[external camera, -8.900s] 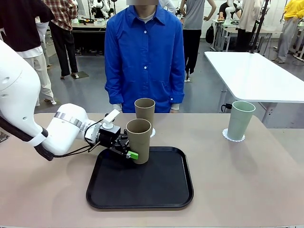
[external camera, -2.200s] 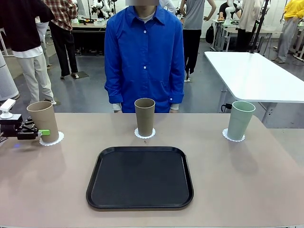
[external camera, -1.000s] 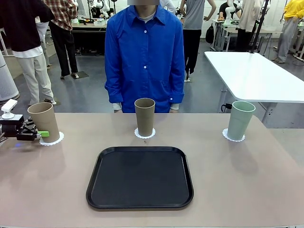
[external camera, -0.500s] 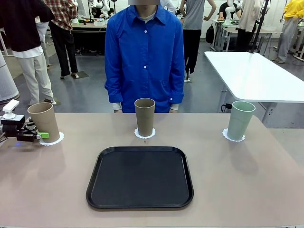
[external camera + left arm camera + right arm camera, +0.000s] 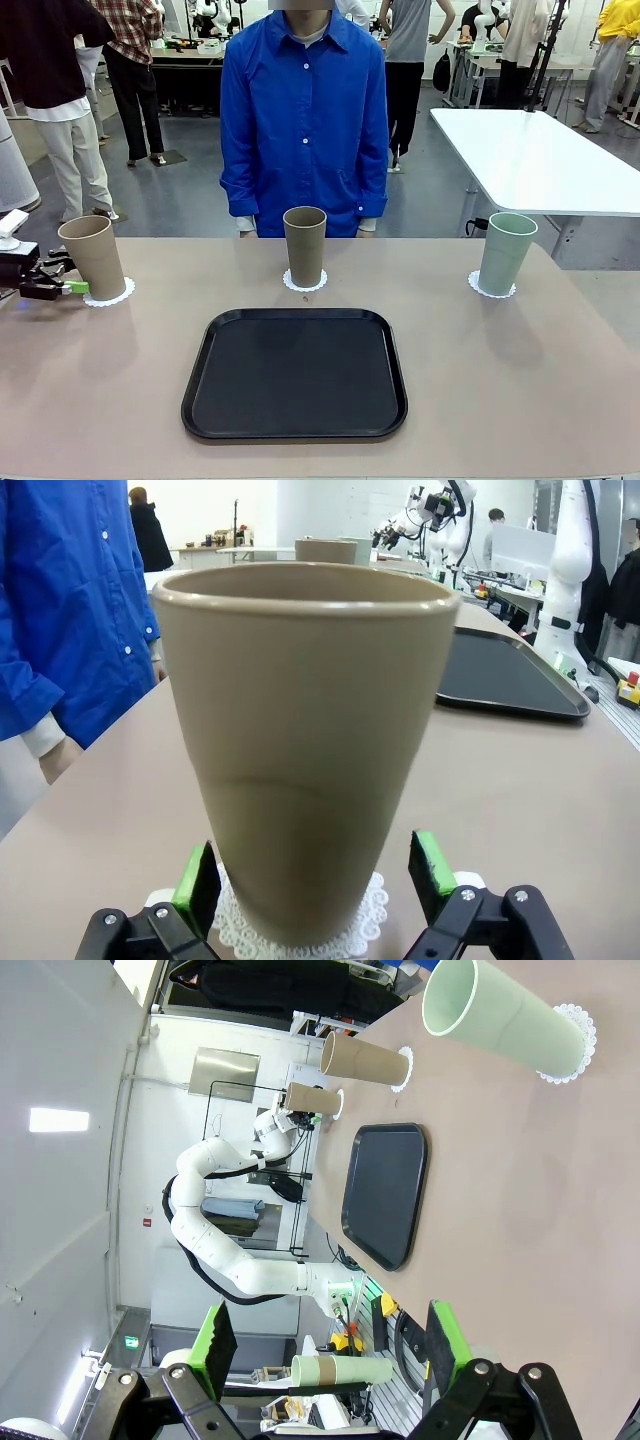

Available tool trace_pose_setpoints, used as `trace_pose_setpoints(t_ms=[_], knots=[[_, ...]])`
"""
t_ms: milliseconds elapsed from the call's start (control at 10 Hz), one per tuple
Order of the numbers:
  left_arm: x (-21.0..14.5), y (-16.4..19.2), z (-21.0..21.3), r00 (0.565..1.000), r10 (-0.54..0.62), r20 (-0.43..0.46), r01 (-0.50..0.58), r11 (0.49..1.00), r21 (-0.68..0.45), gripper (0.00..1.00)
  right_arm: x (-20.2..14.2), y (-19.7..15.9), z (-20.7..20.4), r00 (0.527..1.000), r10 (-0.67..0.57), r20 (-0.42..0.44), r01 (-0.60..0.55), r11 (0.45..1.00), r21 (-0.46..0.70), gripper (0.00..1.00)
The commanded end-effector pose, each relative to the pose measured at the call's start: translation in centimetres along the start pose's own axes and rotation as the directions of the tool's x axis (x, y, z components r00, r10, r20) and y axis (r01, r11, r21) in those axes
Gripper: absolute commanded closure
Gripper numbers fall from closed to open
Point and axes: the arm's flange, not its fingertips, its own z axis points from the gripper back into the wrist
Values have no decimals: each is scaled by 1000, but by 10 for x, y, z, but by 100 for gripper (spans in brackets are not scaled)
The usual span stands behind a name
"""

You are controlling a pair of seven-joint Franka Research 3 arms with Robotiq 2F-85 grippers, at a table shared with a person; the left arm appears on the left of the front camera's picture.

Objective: Place coasters on the table and set cups on them.
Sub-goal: Take one Reusable plastic cup from the Flat Tray and place it on a coaster set by the human.

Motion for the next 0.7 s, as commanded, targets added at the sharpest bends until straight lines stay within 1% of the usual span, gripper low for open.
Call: trace_pose_setpoints(t_ms=[0, 200, 300, 400, 500, 600], knots=[[3, 1, 16, 1000, 4, -12, -4, 1000, -22, 0, 1, 1, -1, 1000, 4, -1, -4, 1000, 9, 0], [4, 3, 35, 999, -2, -40, 2, 1000, 15, 0, 1, 1, -1, 1000, 4, -1, -4, 1000, 9, 0], [12, 1, 50, 997, -3, -83, 8, 999, 54, 0, 1, 1, -1, 1000, 4, -1, -4, 1000, 9, 0], [34, -10, 63, 983, 61, -176, -36, 989, 141, 0, 1, 1, -1, 1000, 4, -1, -4, 1000, 9, 0], [67, -26, 78, 952, 133, -277, -54, 960, 276, 0, 1, 1, -1, 1000, 4, -1, -4, 1000, 9, 0], [96, -45, 88, 918, 176, -355, -54, 943, 328, 0, 1, 1, -1, 1000, 4, -1, -4, 1000, 9, 0]])
